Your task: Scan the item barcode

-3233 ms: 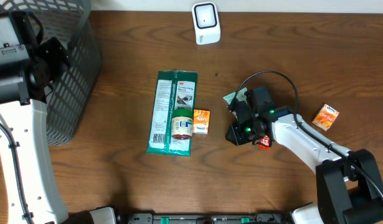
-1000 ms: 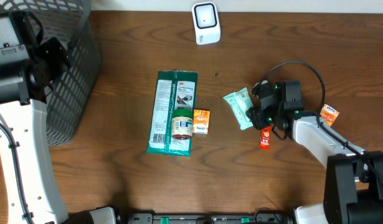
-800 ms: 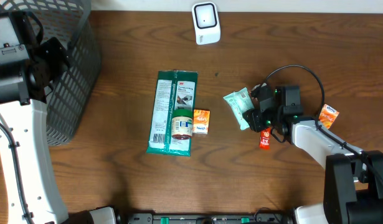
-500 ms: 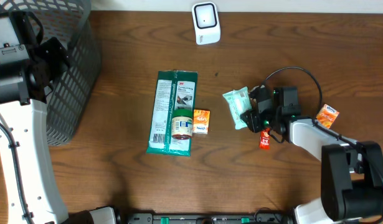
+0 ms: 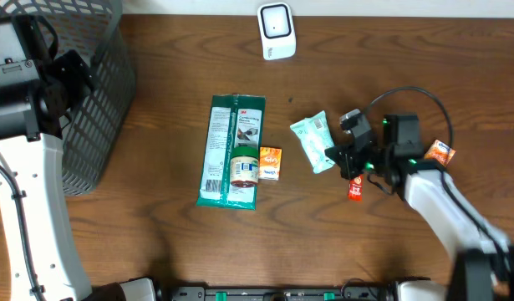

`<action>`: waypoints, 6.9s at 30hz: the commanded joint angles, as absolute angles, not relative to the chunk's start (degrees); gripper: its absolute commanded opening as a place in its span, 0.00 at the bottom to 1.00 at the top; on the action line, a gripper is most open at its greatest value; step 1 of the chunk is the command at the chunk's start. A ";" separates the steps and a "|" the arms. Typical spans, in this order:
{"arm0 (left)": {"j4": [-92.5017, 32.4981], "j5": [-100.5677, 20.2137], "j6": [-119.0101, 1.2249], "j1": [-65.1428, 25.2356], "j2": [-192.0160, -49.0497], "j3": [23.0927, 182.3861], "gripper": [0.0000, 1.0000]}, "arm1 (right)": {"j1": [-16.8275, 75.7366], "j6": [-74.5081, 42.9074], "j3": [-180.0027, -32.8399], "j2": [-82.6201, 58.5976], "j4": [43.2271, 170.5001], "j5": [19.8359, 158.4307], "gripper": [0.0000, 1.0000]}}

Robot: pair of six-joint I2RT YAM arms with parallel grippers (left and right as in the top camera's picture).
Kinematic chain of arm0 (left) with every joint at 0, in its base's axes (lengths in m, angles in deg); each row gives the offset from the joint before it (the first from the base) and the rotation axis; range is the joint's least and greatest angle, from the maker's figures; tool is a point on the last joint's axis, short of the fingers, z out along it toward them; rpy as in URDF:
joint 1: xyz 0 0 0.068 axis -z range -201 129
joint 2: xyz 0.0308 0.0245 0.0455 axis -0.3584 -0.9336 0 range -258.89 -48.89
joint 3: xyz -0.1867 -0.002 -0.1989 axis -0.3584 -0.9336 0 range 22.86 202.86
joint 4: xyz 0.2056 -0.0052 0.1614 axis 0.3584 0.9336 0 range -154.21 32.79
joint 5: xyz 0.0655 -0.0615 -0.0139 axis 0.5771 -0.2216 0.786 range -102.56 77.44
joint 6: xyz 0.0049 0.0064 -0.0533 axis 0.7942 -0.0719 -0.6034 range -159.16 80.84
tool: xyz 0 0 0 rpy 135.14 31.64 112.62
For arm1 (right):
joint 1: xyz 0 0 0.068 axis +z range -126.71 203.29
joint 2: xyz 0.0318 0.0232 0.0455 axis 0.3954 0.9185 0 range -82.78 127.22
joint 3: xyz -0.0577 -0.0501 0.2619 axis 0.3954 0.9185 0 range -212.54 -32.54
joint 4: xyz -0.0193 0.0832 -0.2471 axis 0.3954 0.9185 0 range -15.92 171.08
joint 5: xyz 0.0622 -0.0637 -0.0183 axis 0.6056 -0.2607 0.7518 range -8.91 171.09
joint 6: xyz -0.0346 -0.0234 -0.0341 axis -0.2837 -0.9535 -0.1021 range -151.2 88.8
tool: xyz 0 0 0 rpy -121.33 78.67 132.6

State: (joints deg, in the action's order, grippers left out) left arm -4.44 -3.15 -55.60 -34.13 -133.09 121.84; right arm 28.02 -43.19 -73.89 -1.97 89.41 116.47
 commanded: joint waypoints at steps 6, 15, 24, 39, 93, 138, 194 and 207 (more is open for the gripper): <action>-4.42 -2.43 -55.06 -34.43 -133.02 122.19 0.92 | 28.90 -55.45 -74.02 -18.73 97.43 124.55 0.01; -4.40 -2.43 -55.06 -34.43 -133.02 122.19 0.92 | 31.37 -53.96 -74.00 -23.63 106.31 136.92 0.01; -4.42 -2.43 -55.03 -34.43 -133.02 122.19 0.92 | 38.12 -53.98 -74.02 -23.58 110.85 134.58 0.01; -4.42 -2.43 -55.06 -34.43 -133.02 122.19 0.92 | 43.17 -53.07 -74.02 -23.52 113.98 130.04 0.01; -4.40 -2.43 -55.06 -34.43 -133.02 122.19 0.92 | 43.10 -31.67 -108.51 -7.52 136.34 107.37 0.01; -4.40 -2.43 -55.06 -34.43 -133.02 122.19 0.92 | 53.22 -77.70 -132.60 11.82 133.23 61.21 0.01; -4.42 -2.43 -55.06 -34.43 -133.02 122.19 0.92 | 56.68 -153.85 -147.94 71.76 46.83 21.37 0.01; -4.40 -2.43 -55.06 -34.43 -133.02 122.19 0.92 | 58.27 -153.85 -147.94 71.73 46.83 20.91 0.01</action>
